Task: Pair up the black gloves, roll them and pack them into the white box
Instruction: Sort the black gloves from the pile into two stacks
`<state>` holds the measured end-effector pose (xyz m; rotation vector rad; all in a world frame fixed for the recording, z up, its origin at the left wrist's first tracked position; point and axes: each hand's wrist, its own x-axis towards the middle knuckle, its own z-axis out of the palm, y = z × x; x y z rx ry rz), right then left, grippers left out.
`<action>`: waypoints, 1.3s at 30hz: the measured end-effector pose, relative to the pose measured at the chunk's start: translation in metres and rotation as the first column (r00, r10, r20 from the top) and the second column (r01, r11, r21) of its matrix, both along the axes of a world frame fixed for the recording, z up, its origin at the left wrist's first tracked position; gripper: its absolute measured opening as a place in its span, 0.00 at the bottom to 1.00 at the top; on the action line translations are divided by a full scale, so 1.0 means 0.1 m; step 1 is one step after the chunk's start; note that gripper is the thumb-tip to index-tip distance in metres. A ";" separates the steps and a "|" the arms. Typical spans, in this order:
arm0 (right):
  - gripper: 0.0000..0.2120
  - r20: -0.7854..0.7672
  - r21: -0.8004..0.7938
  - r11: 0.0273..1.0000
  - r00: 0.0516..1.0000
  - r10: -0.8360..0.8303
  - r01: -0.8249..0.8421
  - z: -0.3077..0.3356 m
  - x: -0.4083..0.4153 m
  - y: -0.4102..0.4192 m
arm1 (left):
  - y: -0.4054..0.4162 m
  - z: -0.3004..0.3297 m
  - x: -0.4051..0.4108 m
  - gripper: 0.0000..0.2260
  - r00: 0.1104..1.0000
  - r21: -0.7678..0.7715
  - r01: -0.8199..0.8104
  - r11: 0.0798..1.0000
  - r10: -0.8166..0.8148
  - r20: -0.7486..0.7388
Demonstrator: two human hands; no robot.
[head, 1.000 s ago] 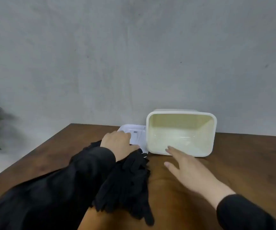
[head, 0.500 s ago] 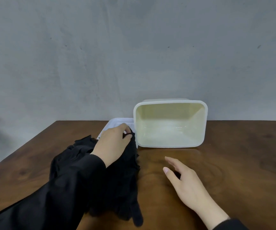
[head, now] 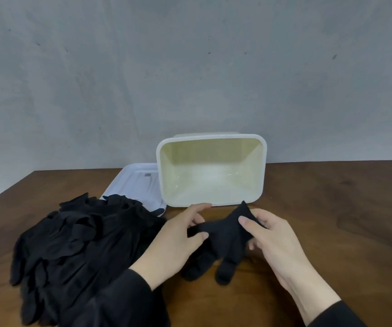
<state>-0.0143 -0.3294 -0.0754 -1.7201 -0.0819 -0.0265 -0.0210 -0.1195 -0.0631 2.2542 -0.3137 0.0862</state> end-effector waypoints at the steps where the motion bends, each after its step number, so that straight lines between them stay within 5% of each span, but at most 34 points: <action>1: 0.07 0.072 -0.048 0.999 0.997 -0.006 0.010 0.05 -0.01 0.00 | 0.01 0.00 0.02 0.16 0.999 0.017 -0.035 0.999 0.035 0.042; 4: 0.07 0.307 -0.047 0.999 0.951 0.016 -0.002 0.28 -0.08 0.14 | 0.06 0.02 0.14 0.06 0.970 0.039 -0.120 0.992 0.109 0.216; 9: 0.10 0.646 -0.389 0.916 0.739 0.193 0.102 0.25 -0.10 0.27 | 0.23 0.15 0.27 0.14 0.895 0.275 -0.263 0.925 0.128 0.427; 12: 0.11 0.464 -0.664 0.746 0.759 0.457 -0.043 -0.16 -0.15 0.29 | 0.43 0.18 0.15 0.18 0.916 0.397 -0.269 0.878 0.107 0.386; 15: 0.16 0.158 -0.787 0.557 0.788 0.595 -0.263 -0.37 -0.23 0.34 | 0.63 0.21 0.00 0.10 0.928 0.505 -0.307 0.807 0.137 0.345; 22: 0.25 0.039 -0.756 0.562 0.834 0.550 -0.335 -0.27 -0.21 0.35 | 0.90 0.15 -0.08 0.29 0.992 0.757 -0.123 0.641 0.098 0.078; 25: 0.27 0.074 -0.766 0.570 0.839 0.540 -0.299 -0.30 -0.20 0.37 | 0.99 0.08 -0.14 0.32 0.995 0.738 -0.103 0.666 0.061 0.084; 28: 0.22 0.082 -0.744 0.596 0.845 0.529 -0.302 -0.30 -0.19 0.37 | 1.02 0.03 -0.18 0.23 0.990 0.685 -0.131 0.716 0.064 0.122; 31: 0.15 0.088 -0.699 0.646 0.859 0.504 -0.307 -0.32 -0.19 0.35 | 1.02 0.05 -0.19 0.11 0.953 0.538 -0.294 0.790 0.196 0.232; 39: 0.14 0.088 -0.658 0.685 0.872 0.481 -0.312 -0.32 -0.20 0.35 | 0.93 0.20 -0.21 0.04 0.870 0.106 -0.436 0.894 0.388 0.306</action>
